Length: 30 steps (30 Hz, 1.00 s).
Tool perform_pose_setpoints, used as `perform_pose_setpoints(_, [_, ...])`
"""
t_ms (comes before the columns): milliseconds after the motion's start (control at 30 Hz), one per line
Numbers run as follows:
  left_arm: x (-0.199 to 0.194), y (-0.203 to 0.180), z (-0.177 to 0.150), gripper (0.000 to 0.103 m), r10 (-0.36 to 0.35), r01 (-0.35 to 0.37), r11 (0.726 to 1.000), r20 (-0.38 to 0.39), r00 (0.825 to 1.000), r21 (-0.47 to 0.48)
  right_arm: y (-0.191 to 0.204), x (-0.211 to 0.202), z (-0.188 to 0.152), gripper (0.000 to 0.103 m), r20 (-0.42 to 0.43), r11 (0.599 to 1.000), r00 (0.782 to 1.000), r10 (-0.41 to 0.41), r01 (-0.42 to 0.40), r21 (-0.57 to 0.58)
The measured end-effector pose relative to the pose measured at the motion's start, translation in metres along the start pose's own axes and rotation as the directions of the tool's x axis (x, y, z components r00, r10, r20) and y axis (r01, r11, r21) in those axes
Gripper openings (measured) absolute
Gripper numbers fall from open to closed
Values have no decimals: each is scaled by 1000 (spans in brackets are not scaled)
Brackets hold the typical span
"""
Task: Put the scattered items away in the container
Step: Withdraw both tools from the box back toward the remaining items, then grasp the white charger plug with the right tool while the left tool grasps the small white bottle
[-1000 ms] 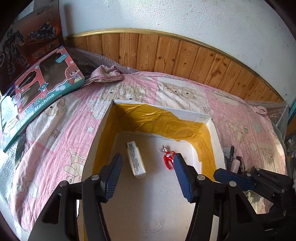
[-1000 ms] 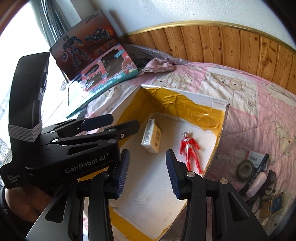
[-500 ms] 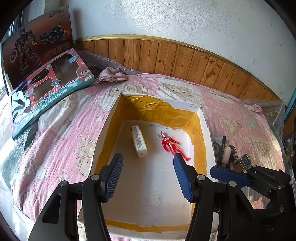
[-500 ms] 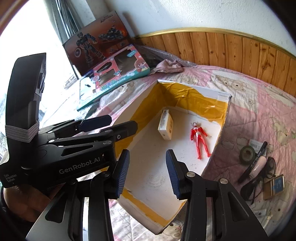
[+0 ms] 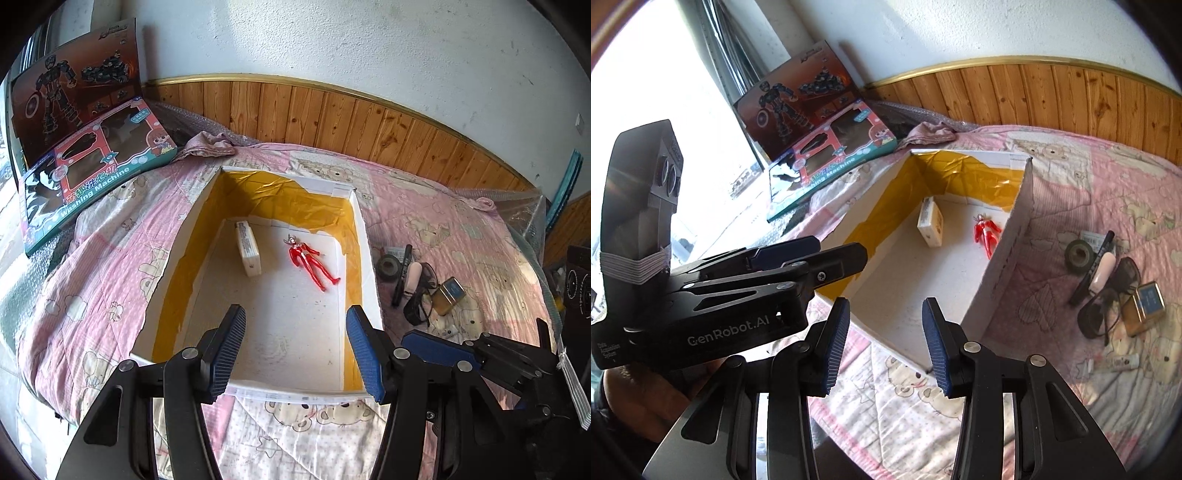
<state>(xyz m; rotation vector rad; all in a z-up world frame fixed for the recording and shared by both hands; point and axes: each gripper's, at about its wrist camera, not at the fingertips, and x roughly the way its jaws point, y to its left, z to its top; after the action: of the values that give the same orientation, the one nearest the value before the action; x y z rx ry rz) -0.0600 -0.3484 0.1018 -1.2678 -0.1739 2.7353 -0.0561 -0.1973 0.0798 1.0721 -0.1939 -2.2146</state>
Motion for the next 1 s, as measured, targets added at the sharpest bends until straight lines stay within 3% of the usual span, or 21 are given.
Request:
perform_pose_setpoints(333, [-18,-56,-34,58,-85,86,994,-16,996,61,-41,-53,-55,44,45,995,999,-22,18,98])
perform_pose_setpoints(633, [-15,-118,-62,58,-188,197,973,-78,979,123,-107,-88,-105,44,27,970,987,-160,152,190])
perform_pose_setpoints(800, [14,-148,-84,62,-227,252,957,-164,960,147,-144,-87,-128,46,-22,953,981,-192,192,234])
perform_pose_setpoints(900, [33,-156,-93,62,-227,258,958,-213,950,127,-151,-74,-135,46,-53,961,980,-191,198,192])
perform_pose_setpoints(1000, [45,-158,-92,62,-209,240,963,-220,953,124,-151,-55,-138,46,-72,971,977,-199,207,123])
